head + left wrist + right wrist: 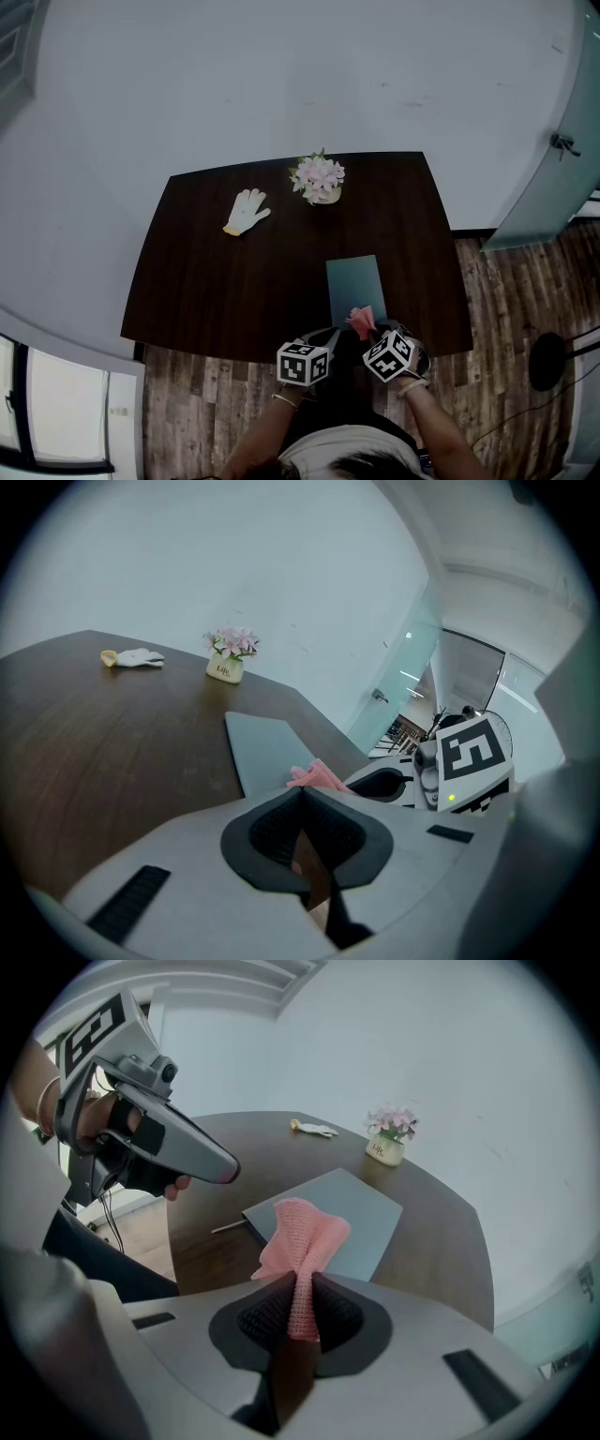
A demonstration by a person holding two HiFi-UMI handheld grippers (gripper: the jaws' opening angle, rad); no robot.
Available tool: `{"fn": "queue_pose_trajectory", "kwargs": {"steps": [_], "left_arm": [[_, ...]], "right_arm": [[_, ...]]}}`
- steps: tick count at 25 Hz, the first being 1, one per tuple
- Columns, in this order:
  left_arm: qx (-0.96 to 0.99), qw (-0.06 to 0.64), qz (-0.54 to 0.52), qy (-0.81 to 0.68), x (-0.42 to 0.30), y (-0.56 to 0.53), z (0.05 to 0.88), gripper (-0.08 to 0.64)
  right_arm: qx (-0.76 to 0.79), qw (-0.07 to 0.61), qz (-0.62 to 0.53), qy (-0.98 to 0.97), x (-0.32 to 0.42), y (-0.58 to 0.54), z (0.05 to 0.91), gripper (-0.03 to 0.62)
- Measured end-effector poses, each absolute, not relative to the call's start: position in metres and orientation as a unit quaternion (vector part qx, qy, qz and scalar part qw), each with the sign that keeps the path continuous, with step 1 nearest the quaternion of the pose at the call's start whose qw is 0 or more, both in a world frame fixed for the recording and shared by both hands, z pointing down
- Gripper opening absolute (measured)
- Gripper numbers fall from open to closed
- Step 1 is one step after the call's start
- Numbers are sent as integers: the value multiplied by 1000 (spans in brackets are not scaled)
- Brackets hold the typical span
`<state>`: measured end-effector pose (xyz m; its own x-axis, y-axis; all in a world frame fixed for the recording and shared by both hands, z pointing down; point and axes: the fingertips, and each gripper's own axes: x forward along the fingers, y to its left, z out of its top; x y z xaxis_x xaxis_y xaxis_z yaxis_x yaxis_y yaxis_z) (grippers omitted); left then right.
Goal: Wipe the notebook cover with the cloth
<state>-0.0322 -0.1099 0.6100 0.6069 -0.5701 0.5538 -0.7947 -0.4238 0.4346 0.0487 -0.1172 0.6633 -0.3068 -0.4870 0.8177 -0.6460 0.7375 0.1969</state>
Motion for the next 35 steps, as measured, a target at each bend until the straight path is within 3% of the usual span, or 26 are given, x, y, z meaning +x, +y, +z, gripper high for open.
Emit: {"fn": "queue_pose_trajectory", "kwargs": {"steps": [17, 35], "left_arm": [[834, 328, 162, -413, -7, -97, 598, 18], [843, 258, 82, -465, -2, -89, 532, 18]], "right_arm": [[399, 471, 87, -782, 113, -113, 658, 48], [462, 331, 61, -821, 125, -107, 557, 46]]}}
